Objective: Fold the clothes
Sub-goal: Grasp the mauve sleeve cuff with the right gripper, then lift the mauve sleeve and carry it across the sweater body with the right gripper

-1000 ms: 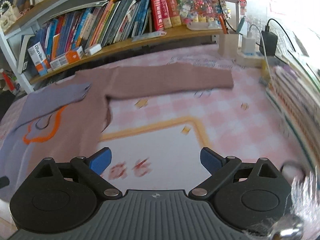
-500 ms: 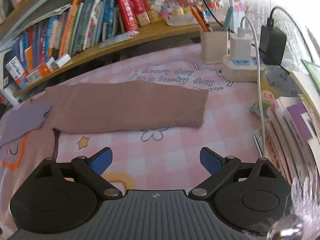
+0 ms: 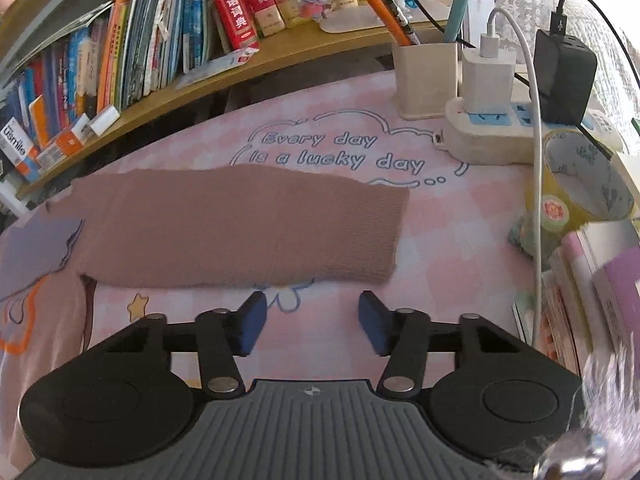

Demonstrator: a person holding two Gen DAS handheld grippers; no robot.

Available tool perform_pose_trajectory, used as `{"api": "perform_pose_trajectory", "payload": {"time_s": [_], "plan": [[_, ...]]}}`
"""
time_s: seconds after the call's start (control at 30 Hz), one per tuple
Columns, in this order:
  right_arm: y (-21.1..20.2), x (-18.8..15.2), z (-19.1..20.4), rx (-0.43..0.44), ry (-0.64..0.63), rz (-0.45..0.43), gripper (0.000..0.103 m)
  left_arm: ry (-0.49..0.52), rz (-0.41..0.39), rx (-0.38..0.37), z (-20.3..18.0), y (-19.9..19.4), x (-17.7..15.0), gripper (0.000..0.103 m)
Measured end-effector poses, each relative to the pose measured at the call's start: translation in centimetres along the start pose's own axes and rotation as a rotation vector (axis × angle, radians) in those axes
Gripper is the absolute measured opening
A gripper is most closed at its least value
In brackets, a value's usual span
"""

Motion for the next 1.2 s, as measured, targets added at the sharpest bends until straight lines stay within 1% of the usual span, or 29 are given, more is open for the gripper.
{"api": "perform_pose_trajectory", "payload": {"time_s": [0.17,0.4,0.53,0.63,0.7,0.73,0.77,0.8,0.87,0.93,1.0,1.1,1.2], "plan": [[1.3,1.4,0.0,-0.005,0.051,-0.025,0.045,-0.011,0.01,0.025,0.7,-0.3,-0.4,0.096],[3.1,3.7,-1.7,-0.001,0.248,-0.067,0.045,-0.02,0.018,0.051,1.5,-0.7,-0.7,0.096],[3.6,4.9,-2.8,-0.006,0.348,-0.069,0.046,-0.024,0.022,0.062,1.8,-0.8,-0.8,0.096],[3.8,5.3,-3.4,0.006,0.392,-0.065,0.045,-0.028,0.025,0.071,2.1,-0.9,-0.9,0.096],[4.0,5.3,-3.4,0.036,0.406,-0.048,0.041,-0.03,0.027,0.076,2.3,-0.9,-1.0,0.096],[4.1,5.3,-3.3,0.064,0.418,-0.038,0.035,-0.031,0.028,0.079,2.4,-1.0,-1.0,0.096],[4.1,5.1,-3.2,0.091,0.435,-0.03,0.032,-0.032,0.029,0.081,2.5,-1.0,-1.1,0.096],[4.1,5.0,-3.1,0.104,0.45,-0.026,0.031,-0.033,0.029,0.084,2.6,-1.0,-1.1,0.096],[4.1,4.9,-3.0,0.093,0.458,-0.026,0.029,-0.024,0.027,0.076,2.3,-1.0,-1.0,0.096],[4.2,4.9,-3.1,0.067,0.454,-0.029,0.022,-0.014,0.023,0.071,2.1,-1.0,-0.9,0.096],[4.3,4.9,-3.3,0.041,0.439,-0.036,0.008,-0.008,0.021,0.068,2.0,-1.0,-0.8,0.096],[3.9,5.1,-3.2,0.038,0.412,-0.046,0.006,-0.008,0.019,0.069,2.1,-1.0,-0.8,0.096],[2.7,5.8,-2.5,0.069,0.388,-0.067,0.005,-0.016,0.021,0.071,2.2,-0.9,-0.8,0.096]]}}
Point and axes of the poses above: each gripper's, at about its wrist camera, not at the fingertips, and y roughly the way its jaws point, z to its left, x to its top, the point moved 4 cm from there along y, roughly the way its jaws point, and after that the axes turned 5 degrees about -z, right-handed, at the moved point
